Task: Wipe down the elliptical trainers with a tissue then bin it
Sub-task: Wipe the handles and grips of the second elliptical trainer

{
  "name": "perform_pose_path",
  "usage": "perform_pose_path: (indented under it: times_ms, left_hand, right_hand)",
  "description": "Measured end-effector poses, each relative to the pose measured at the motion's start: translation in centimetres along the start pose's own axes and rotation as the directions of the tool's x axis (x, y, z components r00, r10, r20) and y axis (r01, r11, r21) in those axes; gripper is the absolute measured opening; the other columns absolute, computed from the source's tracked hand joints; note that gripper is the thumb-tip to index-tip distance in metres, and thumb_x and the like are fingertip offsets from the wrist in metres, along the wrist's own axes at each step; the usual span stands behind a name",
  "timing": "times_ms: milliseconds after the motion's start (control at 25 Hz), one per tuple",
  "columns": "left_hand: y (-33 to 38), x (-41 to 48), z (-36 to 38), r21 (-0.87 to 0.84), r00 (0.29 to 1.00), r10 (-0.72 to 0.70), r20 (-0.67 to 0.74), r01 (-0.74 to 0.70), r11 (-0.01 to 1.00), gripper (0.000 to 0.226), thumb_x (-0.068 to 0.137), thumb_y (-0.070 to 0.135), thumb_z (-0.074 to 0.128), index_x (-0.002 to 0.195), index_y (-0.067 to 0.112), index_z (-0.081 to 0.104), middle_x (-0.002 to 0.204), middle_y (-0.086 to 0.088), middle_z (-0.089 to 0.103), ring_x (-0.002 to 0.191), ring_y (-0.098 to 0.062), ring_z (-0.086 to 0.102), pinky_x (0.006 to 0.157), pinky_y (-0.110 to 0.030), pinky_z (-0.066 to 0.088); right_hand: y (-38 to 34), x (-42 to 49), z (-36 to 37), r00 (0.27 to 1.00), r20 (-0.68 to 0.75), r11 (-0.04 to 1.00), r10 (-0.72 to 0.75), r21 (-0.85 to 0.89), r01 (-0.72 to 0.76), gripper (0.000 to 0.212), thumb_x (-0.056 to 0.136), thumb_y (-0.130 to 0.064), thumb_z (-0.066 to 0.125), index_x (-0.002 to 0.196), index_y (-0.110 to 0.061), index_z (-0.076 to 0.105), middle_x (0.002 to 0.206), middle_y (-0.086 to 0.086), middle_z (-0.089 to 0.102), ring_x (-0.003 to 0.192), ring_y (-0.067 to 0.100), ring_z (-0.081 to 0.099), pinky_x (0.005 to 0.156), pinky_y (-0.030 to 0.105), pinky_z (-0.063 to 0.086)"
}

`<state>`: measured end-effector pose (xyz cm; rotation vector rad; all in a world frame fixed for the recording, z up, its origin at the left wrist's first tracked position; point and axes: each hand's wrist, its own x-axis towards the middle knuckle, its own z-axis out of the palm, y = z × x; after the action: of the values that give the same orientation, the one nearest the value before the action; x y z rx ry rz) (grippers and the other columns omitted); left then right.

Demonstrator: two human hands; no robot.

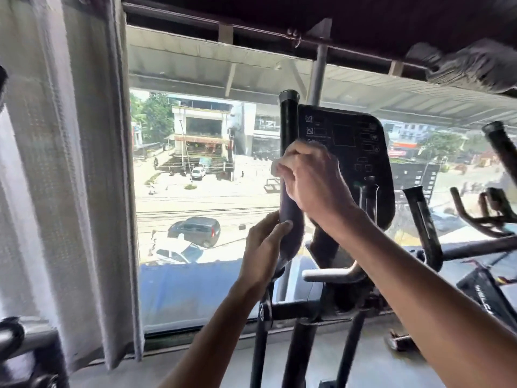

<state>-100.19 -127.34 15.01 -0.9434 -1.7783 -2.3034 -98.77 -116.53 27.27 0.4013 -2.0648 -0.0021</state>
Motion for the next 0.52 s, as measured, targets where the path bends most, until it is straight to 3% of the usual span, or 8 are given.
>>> perform_pose_path:
  times_ms: [80,160,280,400,520]
  left_hand:
    - [0.2,-0.5,-0.1,-0.021,1.000,0.013,0.020,-0.013,1.000,0.014,0.099,0.014,0.055,0.093,0.006,0.065,0.074,0.011,0.071,0.070,-0.003,0.066,0.068,-0.014,0.049]
    - [-0.4,-0.6,0.0,-0.041,1.000,0.005,0.027,-0.004,0.999,0.015,0.104,0.005,0.054,0.094,0.007,0.066,0.069,0.016,0.070,0.067,0.005,0.064,0.064,-0.008,0.048]
    - [-1.1,-0.4,0.2,-0.114,1.000,0.011,-0.003,-0.011,0.993,0.016,0.104,0.013,0.058,0.111,0.008,0.072,0.085,0.009,0.076,0.080,-0.002,0.069,0.072,-0.017,0.053]
    - [-1.5,-0.3,0.3,-0.155,1.000,0.012,-0.016,-0.014,0.988,0.019,0.098,0.028,0.061,0.106,0.016,0.072,0.092,-0.007,0.076,0.085,-0.014,0.067,0.080,-0.037,0.055]
    - [-1.1,-0.7,0.2,-0.208,1.000,-0.027,-0.009,0.024,0.978,0.016,0.103,0.015,0.060,0.113,0.011,0.071,0.095,0.000,0.079,0.090,-0.016,0.074,0.083,-0.036,0.060]
  right_hand:
    - [-0.6,-0.8,-0.3,0.973,0.186,0.981,-0.134,-0.115,0.158,0.013,0.085,-0.007,0.077,0.082,-0.019,0.080,0.081,-0.002,0.066,0.076,0.016,0.058,0.074,0.035,0.057]
    - [-0.9,-1.7,-1.1,0.935,0.307,0.965,-0.177,-0.132,0.226,0.010,0.086,-0.011,0.078,0.087,-0.021,0.080,0.085,-0.002,0.065,0.079,0.015,0.057,0.076,0.031,0.057]
    - [-1.1,-2.7,-2.0,0.987,0.148,0.991,-0.064,-0.103,0.080,0.004,0.088,-0.011,0.075,0.091,-0.013,0.078,0.089,0.000,0.065,0.079,0.017,0.062,0.077,0.021,0.050]
    - [-1.2,-4.1,-2.1,0.996,0.094,0.993,0.007,-0.118,0.004,0.006,0.089,-0.012,0.072,0.092,-0.008,0.076,0.090,0.001,0.065,0.077,0.015,0.062,0.075,0.015,0.042]
    - [-0.8,-5.0,-1.9,0.960,-0.041,0.961,0.277,-0.004,-0.278,0.007,0.088,-0.017,0.072,0.091,-0.013,0.077,0.087,-0.001,0.072,0.075,0.012,0.068,0.068,0.021,0.049]
